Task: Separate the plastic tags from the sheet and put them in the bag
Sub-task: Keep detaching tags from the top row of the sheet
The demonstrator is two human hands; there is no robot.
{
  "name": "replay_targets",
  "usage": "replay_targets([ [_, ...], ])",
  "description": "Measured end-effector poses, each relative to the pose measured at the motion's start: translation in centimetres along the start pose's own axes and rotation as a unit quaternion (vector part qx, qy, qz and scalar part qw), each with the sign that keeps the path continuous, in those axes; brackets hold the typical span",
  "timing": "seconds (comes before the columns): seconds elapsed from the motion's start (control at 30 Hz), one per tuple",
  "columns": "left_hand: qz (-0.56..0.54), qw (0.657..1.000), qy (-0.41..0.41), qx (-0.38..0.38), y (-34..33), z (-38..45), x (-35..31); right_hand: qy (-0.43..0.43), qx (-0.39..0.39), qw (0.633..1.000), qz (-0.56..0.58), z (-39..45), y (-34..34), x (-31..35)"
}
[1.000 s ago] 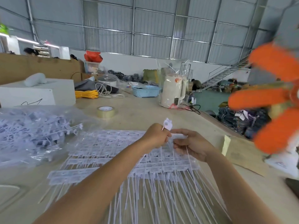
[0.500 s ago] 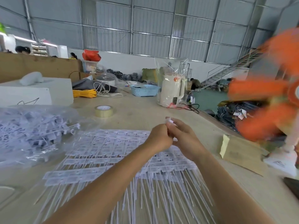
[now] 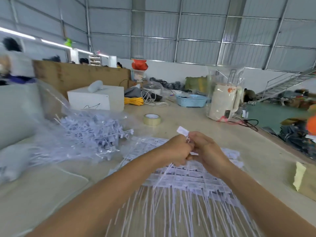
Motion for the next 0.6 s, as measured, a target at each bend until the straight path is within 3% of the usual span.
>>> replay_targets([
  [0.07,0.006,0.999,0.027,-0.041,3.1,-1.9,1.5,0.006,0.012,0.999,-0.042,1.0,-3.5,0.4],
  [0.13,0.016,0.994,0.065,-0.086,6.7,-4.1,3.3,0.091,-0.028,0.988,-0.123,2.1,-6.4,1.6],
  [0.2,-0.013,0.987,0.102,-0.121,10.2,-6.5,5.0,0.234,-0.102,0.935,-0.245,2.5,-8.6,3.6],
  [0.27,-0.021,0.981,0.121,-0.153,13.5,-8.6,6.4,0.323,-0.126,0.856,-0.383,3.0,-11.2,4.6],
  [0.3,-0.004,0.978,0.124,-0.167,15.0,-9.4,6.9,0.316,-0.116,0.819,-0.465,3.8,-12.6,4.4],
  [0.37,0.09,0.971,0.126,-0.183,17.5,-9.9,7.6,0.22,-0.07,0.75,-0.62,6.0,-14.2,2.8],
  [0.43,0.219,0.948,0.122,-0.197,19.3,-9.2,7.7,0.108,-0.018,0.712,-0.693,8.0,-14.6,1.2],
  [0.5,0.315,0.918,0.121,-0.211,20.4,-7.7,8.0,0.064,-0.002,0.735,-0.676,9.2,-14.7,1.0],
  [0.6,0.394,0.895,0.127,-0.168,20.3,-4.5,9.0,0.092,-0.04,0.757,-0.645,9.6,-14.4,2.2],
])
Point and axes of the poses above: each hand's wrist, its own z-axis towards the middle knuckle, its own y-axis out of the back of the hand, x = y × z, the point moved 7 cm from there along z, towards the middle knuckle, and after that the axes turned 2 degrees about -y, right-handed, at the moved point
